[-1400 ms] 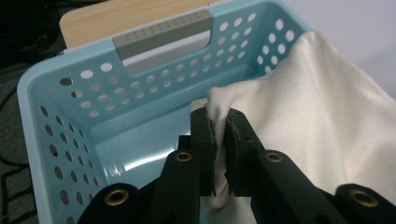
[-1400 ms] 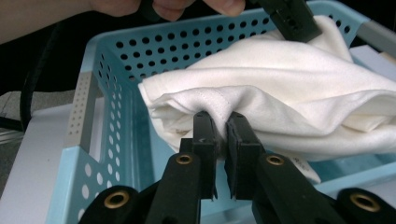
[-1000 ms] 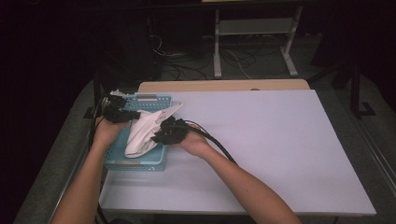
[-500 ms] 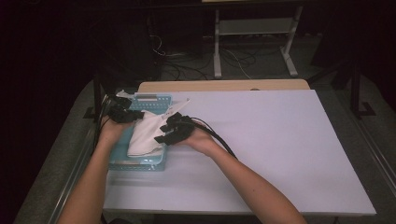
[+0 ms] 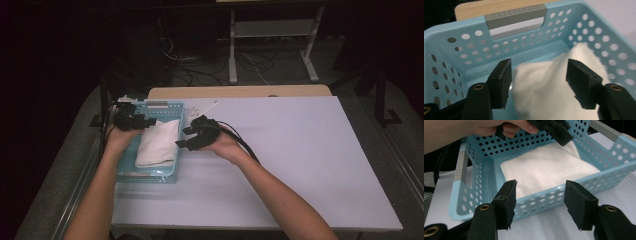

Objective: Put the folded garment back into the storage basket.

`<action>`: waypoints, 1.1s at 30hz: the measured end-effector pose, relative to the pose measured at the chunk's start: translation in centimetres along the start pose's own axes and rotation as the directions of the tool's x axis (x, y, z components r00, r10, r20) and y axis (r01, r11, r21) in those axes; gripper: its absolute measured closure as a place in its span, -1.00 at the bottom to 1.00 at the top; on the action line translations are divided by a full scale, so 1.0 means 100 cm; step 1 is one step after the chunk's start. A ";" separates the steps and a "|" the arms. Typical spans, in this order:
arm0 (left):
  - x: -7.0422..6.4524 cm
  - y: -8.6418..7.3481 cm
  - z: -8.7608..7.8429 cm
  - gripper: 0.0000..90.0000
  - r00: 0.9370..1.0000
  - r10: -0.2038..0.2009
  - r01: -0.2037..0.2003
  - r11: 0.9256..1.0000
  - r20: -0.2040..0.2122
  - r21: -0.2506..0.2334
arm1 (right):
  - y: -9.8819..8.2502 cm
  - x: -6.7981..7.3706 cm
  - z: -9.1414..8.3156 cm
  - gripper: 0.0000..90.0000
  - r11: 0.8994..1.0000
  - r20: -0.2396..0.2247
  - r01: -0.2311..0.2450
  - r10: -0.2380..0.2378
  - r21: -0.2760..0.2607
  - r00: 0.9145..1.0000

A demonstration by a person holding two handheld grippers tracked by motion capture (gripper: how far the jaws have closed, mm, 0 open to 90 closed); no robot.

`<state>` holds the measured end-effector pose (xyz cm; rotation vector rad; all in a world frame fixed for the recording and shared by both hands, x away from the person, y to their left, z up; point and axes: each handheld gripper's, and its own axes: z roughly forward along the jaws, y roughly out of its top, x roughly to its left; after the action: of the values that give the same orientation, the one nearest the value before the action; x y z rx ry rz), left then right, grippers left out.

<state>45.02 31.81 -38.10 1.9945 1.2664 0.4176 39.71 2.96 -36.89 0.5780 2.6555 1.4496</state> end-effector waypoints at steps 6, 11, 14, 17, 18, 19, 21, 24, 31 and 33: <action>-0.010 0.003 -0.007 -0.53 1.000 0.010 -0.010 1.000 0.008 -0.012 | -0.006 -0.008 -0.011 -0.12 1.000 0.015 -0.014 0.014 -0.001 1.000; -0.022 0.006 -0.015 -0.66 0.999 0.012 -0.011 1.000 0.031 -0.017 | -0.011 -0.015 -0.020 -0.20 1.000 0.014 -0.021 0.020 0.008 1.000; -0.031 0.007 -0.018 -0.68 0.999 0.030 -0.029 0.999 0.029 -0.022 | -0.015 -0.020 -0.026 -0.23 1.000 0.019 -0.020 0.020 0.013 1.000; -0.039 0.009 -0.021 -0.69 0.999 0.037 -0.036 0.999 0.040 -0.033 | -0.019 -0.025 -0.035 -0.28 0.999 0.023 -0.035 0.034 0.016 0.999; -0.042 0.009 -0.021 -0.69 0.998 0.036 -0.034 0.999 0.046 -0.035 | -0.020 -0.026 -0.037 -0.29 0.999 0.023 -0.036 0.036 0.016 0.999; -0.045 0.008 -0.022 -0.69 0.998 0.041 -0.040 0.998 0.049 -0.038 | -0.022 -0.026 -0.039 -0.30 0.999 0.027 -0.042 0.041 0.016 0.999; -0.050 0.007 -0.024 -0.70 0.998 0.042 -0.039 0.998 0.056 -0.043 | -0.026 -0.028 -0.045 -0.32 0.999 0.033 -0.044 0.043 0.012 0.999; -0.056 0.005 -0.026 -0.70 0.997 0.047 -0.044 0.998 0.058 -0.051 | -0.031 -0.031 -0.054 -0.37 0.999 0.048 -0.046 0.046 -0.002 0.998; -0.070 0.000 -0.030 -0.73 0.994 0.068 -0.064 0.997 0.082 -0.046 | -0.044 -0.034 -0.071 -0.43 0.999 0.058 -0.048 0.049 -0.023 0.997; -0.075 0.000 -0.032 -0.74 0.993 0.077 -0.073 0.996 0.086 -0.053 | -0.048 -0.035 -0.077 -0.44 0.998 0.061 -0.048 0.050 -0.029 0.997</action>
<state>39.63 26.49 -35.10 2.0007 1.1193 0.3894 39.77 -6.81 -37.02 0.6781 2.5879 1.4539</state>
